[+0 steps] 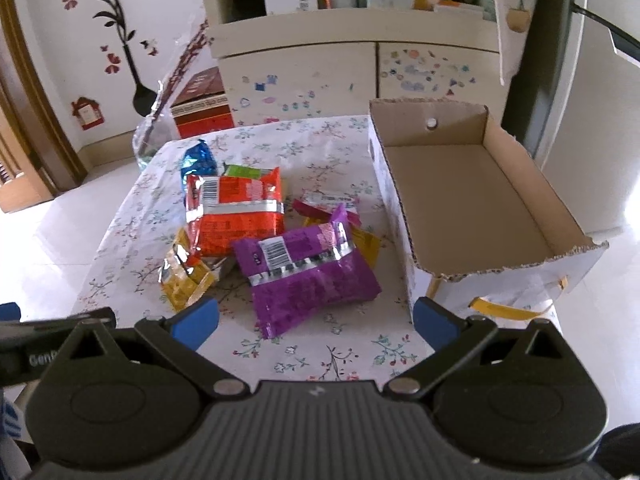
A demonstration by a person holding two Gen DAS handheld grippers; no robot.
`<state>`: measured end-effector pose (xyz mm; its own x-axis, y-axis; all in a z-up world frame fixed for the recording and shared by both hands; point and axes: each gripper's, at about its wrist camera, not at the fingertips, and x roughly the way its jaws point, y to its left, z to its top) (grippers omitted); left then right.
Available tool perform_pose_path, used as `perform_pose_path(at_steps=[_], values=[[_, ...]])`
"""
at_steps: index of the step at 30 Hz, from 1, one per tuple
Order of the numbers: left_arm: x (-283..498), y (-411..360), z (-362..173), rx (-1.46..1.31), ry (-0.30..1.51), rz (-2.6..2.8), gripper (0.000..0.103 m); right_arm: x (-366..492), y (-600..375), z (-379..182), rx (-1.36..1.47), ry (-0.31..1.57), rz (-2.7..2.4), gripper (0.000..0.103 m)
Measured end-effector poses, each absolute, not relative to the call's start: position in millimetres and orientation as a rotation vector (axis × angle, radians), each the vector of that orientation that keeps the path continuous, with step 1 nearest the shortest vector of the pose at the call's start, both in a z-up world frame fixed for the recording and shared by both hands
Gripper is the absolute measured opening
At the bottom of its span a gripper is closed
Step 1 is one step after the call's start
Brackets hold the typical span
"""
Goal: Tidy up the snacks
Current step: 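Move both tools over the snack pile beside the cardboard box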
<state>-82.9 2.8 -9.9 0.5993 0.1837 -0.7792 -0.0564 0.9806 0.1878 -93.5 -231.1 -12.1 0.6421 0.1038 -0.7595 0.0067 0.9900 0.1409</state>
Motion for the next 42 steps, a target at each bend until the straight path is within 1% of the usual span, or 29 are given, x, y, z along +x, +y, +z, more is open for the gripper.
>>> perform_pose_path(at_steps=[17,42], values=[[-82,-4,-13,0.187,0.923,0.147,0.103,-95,-218,-11,0.032,0.858,0.026,0.102],[-81,-6,-16,0.195,0.939,0.159,0.103,-94,-217,-13,0.021,0.864,0.017,0.102]])
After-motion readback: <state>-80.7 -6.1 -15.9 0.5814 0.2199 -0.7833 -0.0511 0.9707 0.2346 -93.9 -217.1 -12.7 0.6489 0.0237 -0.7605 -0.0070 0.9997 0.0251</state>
